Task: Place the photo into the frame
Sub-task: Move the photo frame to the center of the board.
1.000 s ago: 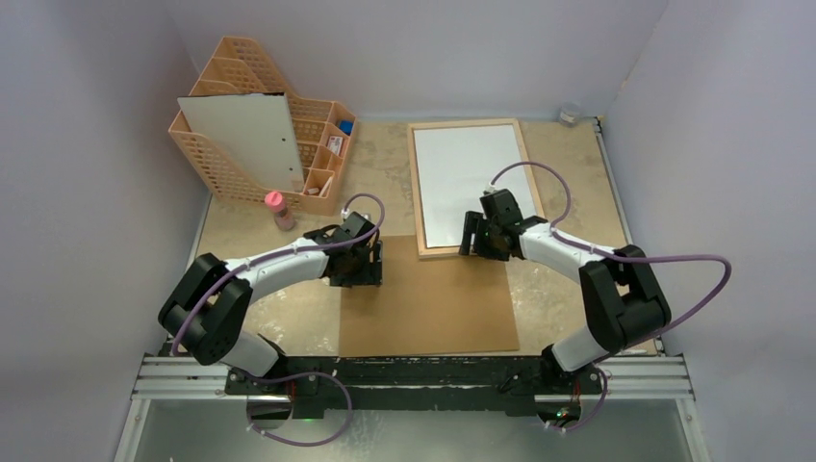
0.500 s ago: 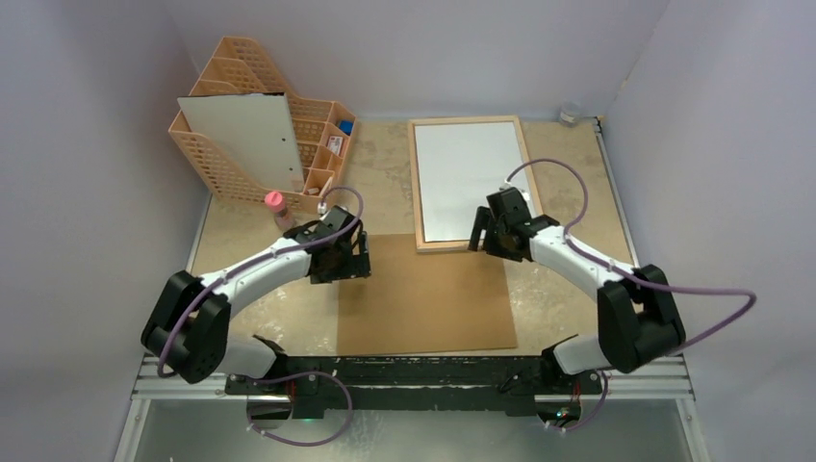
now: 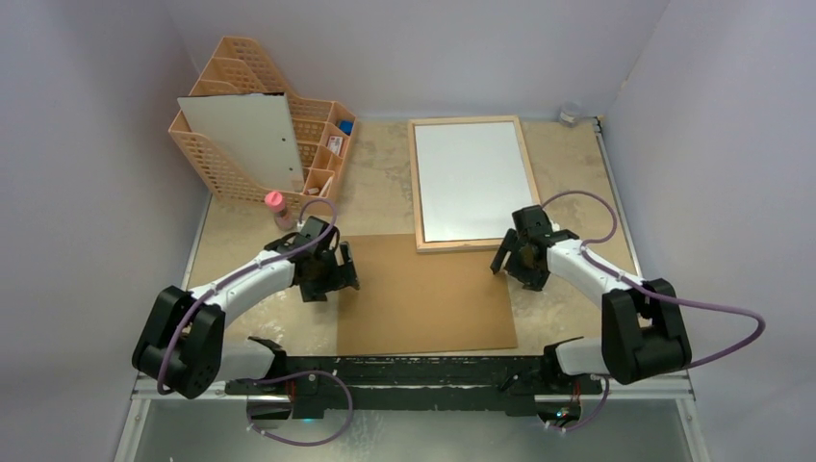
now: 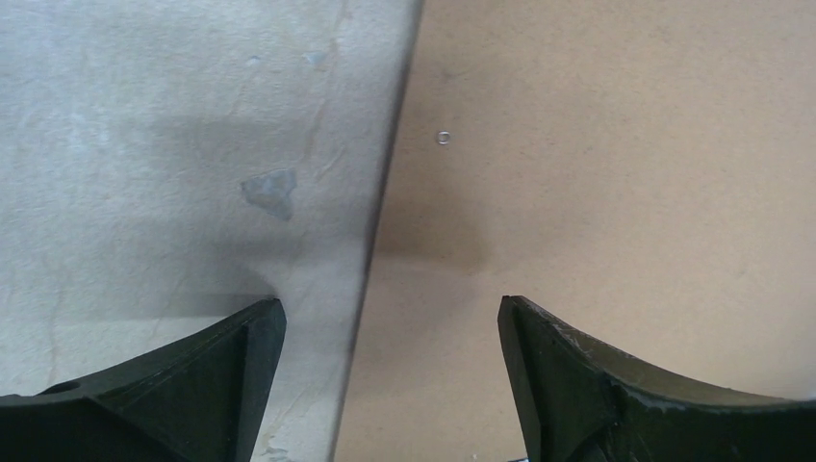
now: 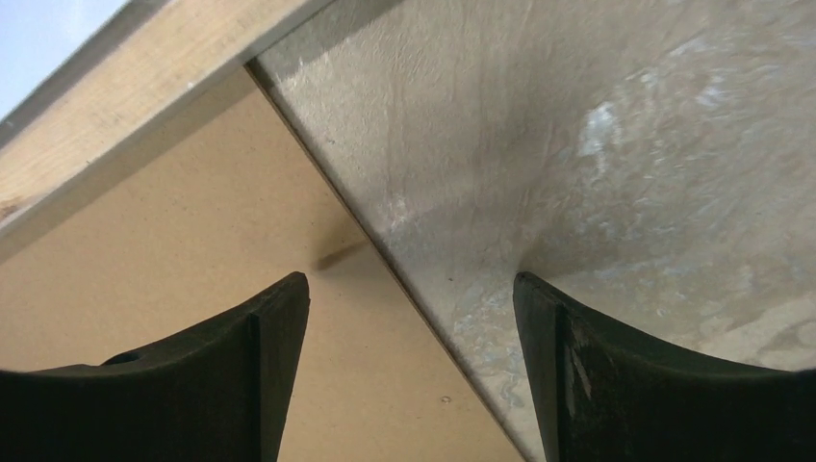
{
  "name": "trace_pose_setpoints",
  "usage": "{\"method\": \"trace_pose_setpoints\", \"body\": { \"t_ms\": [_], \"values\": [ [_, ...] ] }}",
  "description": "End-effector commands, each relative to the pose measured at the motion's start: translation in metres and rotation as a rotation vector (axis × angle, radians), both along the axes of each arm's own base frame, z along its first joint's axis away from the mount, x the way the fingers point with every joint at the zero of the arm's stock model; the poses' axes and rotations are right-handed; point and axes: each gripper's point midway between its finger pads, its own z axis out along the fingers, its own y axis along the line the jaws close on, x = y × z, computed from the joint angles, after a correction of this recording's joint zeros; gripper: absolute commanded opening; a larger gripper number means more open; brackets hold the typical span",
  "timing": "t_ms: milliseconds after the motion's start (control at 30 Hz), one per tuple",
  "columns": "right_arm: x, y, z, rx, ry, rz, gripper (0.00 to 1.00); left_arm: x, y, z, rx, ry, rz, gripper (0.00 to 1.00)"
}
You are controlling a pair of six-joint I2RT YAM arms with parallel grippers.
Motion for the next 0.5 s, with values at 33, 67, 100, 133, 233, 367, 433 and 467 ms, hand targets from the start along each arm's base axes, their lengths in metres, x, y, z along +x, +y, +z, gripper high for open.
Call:
{"method": "trace_pose_setpoints", "body": {
  "t_ms": [33, 67, 100, 133, 233, 367, 433, 467],
  "values": [
    [-0.016, 0.027, -0.021, 0.152, 0.064, 0.072, 0.79, -0.005, -0.021, 0.000, -0.140, 0.018, -0.049, 0.85],
    [-0.018, 0.031, -0.022, 0.178, 0.067, 0.091, 0.79, -0.006, -0.024, 0.000, -0.155, 0.025, -0.056, 0.84],
    [-0.020, 0.036, -0.023, 0.202, 0.074, 0.109, 0.79, -0.008, -0.026, -0.002, -0.169, 0.033, -0.065, 0.84],
    [-0.021, 0.038, -0.024, 0.216, 0.075, 0.123, 0.79, -0.010, -0.028, -0.003, -0.184, 0.038, -0.075, 0.83],
    [-0.026, 0.046, -0.025, 0.263, 0.078, 0.176, 0.79, -0.014, -0.039, -0.005, -0.246, 0.060, -0.109, 0.82],
    [-0.037, 0.064, -0.027, 0.369, 0.090, 0.276, 0.79, -0.012, -0.052, 0.006, -0.327, 0.036, -0.146, 0.73],
    [-0.042, 0.069, -0.028, 0.402, 0.093, 0.305, 0.78, -0.009, -0.055, 0.018, -0.341, 0.017, -0.168, 0.67],
    [-0.043, 0.072, -0.027, 0.418, 0.091, 0.317, 0.78, -0.007, -0.056, 0.025, -0.343, 0.005, -0.188, 0.67]
  ]
}}
